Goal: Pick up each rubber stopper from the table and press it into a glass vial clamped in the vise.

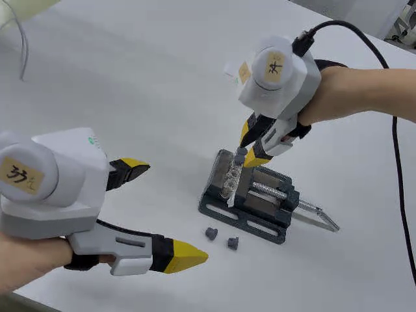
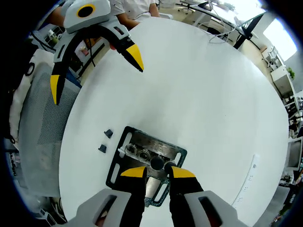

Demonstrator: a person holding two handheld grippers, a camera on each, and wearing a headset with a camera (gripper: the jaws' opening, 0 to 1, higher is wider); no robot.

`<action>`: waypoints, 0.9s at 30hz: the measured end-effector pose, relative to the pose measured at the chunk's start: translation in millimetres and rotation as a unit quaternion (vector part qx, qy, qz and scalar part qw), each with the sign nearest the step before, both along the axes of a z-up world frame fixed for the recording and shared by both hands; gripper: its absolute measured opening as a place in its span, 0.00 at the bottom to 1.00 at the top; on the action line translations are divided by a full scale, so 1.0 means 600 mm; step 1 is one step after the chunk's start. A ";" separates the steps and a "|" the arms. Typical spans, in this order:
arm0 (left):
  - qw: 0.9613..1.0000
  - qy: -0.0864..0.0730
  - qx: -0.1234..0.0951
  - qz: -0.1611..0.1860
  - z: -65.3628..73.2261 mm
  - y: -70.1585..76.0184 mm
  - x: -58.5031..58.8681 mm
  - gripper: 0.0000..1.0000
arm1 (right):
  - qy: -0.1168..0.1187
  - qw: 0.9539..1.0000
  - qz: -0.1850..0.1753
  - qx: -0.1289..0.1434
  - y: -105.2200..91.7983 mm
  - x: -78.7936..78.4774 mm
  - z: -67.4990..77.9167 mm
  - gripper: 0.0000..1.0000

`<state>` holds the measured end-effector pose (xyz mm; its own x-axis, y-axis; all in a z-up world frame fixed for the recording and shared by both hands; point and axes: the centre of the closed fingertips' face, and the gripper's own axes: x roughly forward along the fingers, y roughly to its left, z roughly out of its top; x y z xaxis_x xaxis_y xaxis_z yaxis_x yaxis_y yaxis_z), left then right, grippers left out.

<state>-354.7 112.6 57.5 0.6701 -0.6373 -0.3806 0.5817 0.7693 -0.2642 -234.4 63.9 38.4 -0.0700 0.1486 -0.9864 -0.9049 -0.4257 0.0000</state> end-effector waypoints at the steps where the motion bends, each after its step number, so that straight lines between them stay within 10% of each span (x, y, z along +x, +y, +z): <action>1: 1.000 -0.001 0.001 0.000 0.000 0.001 0.002 0.97 | 0.007 1.000 -0.008 0.004 0.000 0.002 0.002 0.14; 6: 1.000 -0.003 0.003 0.001 0.005 0.004 0.007 0.97 | 0.019 0.999 -0.022 0.017 0.005 -0.005 0.007 0.01; 27: 1.000 0.012 0.008 -0.002 -0.007 0.005 0.004 0.96 | 0.040 0.998 -0.038 0.021 0.006 -0.010 -0.011 0.00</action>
